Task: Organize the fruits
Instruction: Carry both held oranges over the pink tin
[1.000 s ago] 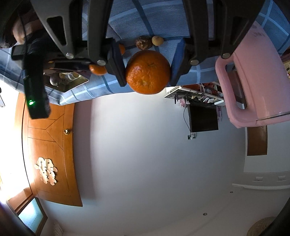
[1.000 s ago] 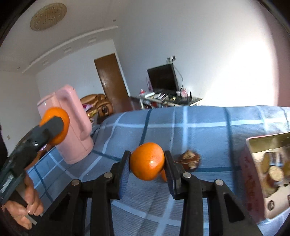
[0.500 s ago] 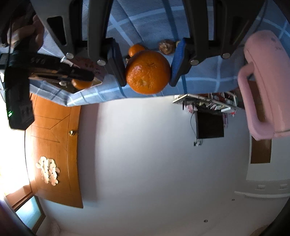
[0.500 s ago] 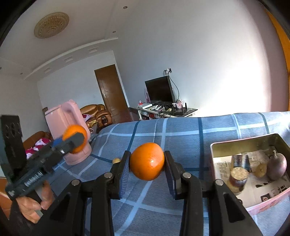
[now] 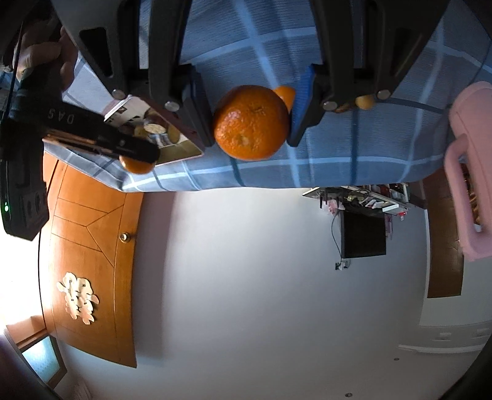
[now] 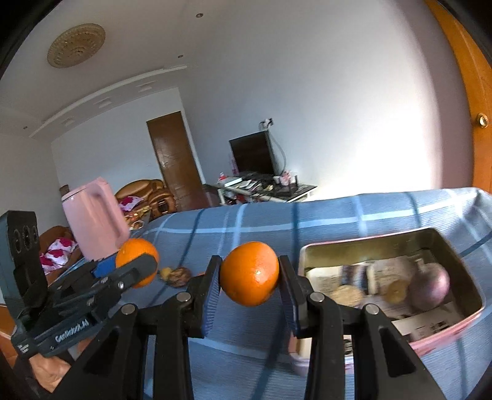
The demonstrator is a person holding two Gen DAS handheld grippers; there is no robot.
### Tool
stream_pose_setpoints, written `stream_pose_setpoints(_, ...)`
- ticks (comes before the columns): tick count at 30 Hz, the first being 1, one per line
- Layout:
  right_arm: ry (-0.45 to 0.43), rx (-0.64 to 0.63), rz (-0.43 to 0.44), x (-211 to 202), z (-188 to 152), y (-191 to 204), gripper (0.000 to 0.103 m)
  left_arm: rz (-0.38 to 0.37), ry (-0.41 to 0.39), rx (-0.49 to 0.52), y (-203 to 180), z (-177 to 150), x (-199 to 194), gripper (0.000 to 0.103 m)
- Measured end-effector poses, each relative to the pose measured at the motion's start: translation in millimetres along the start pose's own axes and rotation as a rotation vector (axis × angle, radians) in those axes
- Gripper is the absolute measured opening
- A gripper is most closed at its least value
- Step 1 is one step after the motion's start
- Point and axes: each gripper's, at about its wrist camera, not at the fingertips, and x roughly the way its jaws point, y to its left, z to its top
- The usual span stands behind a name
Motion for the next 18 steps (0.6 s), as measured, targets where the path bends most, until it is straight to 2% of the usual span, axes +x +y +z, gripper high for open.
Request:
stream_pose_setpoints(6,-0.025,0.021,-0.048,-15.4,6.9,-37.0,0.038,-0.025,0.027,-0.015,-26.3,0.7,16.4,0.05)
stream_pose_setpoints(18,-0.088,0.073,-0.159,-48.2,22.1,-112.4,0.038,-0.08,0.054,0.019,-77.9,4.4,42.7,0.05)
